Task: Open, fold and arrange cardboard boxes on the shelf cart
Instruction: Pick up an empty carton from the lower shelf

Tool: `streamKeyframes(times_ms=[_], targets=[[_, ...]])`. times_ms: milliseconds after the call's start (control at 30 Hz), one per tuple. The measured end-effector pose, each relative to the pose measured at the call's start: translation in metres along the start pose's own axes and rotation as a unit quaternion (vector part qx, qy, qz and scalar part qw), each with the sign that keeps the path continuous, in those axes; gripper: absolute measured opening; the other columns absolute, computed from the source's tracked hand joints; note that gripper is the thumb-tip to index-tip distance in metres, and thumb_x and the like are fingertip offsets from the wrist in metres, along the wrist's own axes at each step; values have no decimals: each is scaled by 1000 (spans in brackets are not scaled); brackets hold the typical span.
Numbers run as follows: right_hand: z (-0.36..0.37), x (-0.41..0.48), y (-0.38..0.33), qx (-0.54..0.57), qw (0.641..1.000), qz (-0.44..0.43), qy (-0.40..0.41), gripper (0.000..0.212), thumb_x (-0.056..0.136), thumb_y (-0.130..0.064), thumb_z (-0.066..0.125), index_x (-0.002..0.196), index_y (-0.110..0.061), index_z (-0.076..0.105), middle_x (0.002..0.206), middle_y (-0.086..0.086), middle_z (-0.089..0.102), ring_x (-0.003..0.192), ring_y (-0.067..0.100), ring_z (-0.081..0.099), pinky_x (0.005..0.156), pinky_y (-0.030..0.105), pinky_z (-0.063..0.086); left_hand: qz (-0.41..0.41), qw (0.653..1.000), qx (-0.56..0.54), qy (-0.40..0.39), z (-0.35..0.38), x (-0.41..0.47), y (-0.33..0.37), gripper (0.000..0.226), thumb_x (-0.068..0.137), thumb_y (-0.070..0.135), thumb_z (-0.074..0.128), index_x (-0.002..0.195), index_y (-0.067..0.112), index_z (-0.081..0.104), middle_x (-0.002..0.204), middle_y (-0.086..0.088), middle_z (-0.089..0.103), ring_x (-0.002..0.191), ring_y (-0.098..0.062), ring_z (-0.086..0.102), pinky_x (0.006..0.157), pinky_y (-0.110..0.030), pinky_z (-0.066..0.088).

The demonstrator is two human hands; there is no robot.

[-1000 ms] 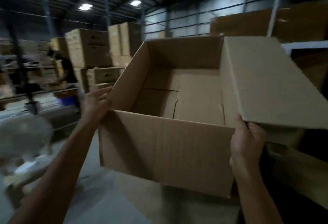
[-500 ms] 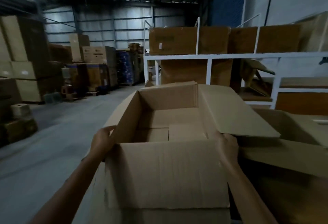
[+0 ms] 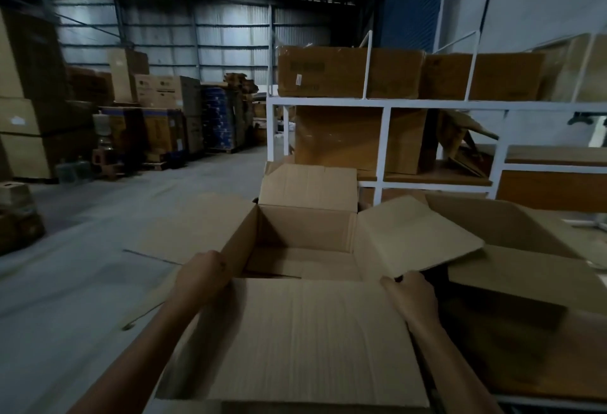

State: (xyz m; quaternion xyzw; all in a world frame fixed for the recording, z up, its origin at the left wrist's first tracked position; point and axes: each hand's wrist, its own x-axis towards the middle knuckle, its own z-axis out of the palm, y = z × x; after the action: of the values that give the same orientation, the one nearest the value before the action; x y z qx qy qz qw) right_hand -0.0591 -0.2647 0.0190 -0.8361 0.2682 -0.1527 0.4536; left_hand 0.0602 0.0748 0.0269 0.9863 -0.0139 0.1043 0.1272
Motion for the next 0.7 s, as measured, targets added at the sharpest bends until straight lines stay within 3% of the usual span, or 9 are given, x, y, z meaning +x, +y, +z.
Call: streamKeyframes(times_ms=[100, 167, 233, 300, 400, 500, 567, 600, 700], targets=[[-4, -16, -8, -224, 972, -69, 28, 40, 90, -43, 54, 109, -9, 60, 110, 8, 63, 94, 25, 61, 71, 31, 48, 32, 996, 76, 27, -9, -24, 15, 17, 92, 32, 55, 92, 17, 63, 90, -2, 64, 81, -20, 64, 67, -33, 55], [-4, -35, -18, -226, 960, -164, -11, 48, 93, -43, 56, 127, -9, 58, 128, 7, 59, 112, 24, 57, 87, 31, 46, 103, 990, 89, -33, -19, -43, 28, 27, 94, 41, 54, 106, 20, 64, 108, -2, 66, 96, -22, 62, 78, -34, 53], [-5, -61, -31, -195, 940, -240, -142, 54, 91, -45, 62, 136, -16, 55, 140, 1, 53, 124, 16, 51, 96, 25, 40, 194, 962, 48, -184, -33, -67, 45, 39, 94, 53, 53, 119, 25, 59, 113, 4, 61, 95, -13, 57, 76, -27, 47], [0, -84, -42, -247, 887, -267, -285, 68, 83, -56, 67, 142, -27, 48, 147, -6, 46, 132, 13, 44, 104, 27, 36, 275, 918, 16, -287, -46, -90, 62, 59, 87, 66, 54, 131, 28, 51, 119, 5, 56, 101, -12, 55, 79, -25, 45], [11, -106, -51, -381, 797, -285, -372, 93, 72, -63, 74, 150, -32, 33, 156, 0, 33, 142, 24, 30, 115, 44, 30, 342, 872, 98, -337, -49, -108, 71, 92, 79, 63, 66, 153, 29, 24, 156, -3, 28, 141, -28, 30, 111, -43, 32], [19, -117, -53, -472, 766, -271, -343, 109, 73, -51, 79, 155, -33, 10, 164, 1, 12, 149, 30, 14, 118, 52, 22, 339, 866, 169, -327, -38, -112, 68, 118, 72, 56, 78, 157, 32, 0, 165, -2, 1, 151, -32, 5, 119, -53, 17], [24, -120, -51, -485, 767, -289, -306, 98, 82, -34, 74, 155, -34, 9, 163, 2, 16, 146, 29, 21, 116, 50, 27, 336, 877, 180, -291, -30, -112, 64, 109, 79, 45, 76, 157, 32, 0, 165, -2, 4, 151, -31, 9, 119, -52, 20], [24, -120, -51, -470, 779, -300, -286, 88, 86, -26, 69, 155, -35, 15, 160, 3, 25, 142, 28, 30, 112, 46, 33, 342, 884, 163, -273, -30, -111, 63, 97, 84, 39, 72, 156, 31, 8, 163, -3, 15, 148, -29, 19, 117, -48, 26], [15, -115, -61, -384, 835, -333, -210, 49, 91, -17, 56, 136, -35, 52, 131, 0, 59, 114, 22, 56, 92, 38, 48, 358, 909, 62, -204, -50, -102, 64, 49, 94, 21, 59, 141, 28, 47, 133, 2, 57, 119, -16, 56, 98, -31, 44]])
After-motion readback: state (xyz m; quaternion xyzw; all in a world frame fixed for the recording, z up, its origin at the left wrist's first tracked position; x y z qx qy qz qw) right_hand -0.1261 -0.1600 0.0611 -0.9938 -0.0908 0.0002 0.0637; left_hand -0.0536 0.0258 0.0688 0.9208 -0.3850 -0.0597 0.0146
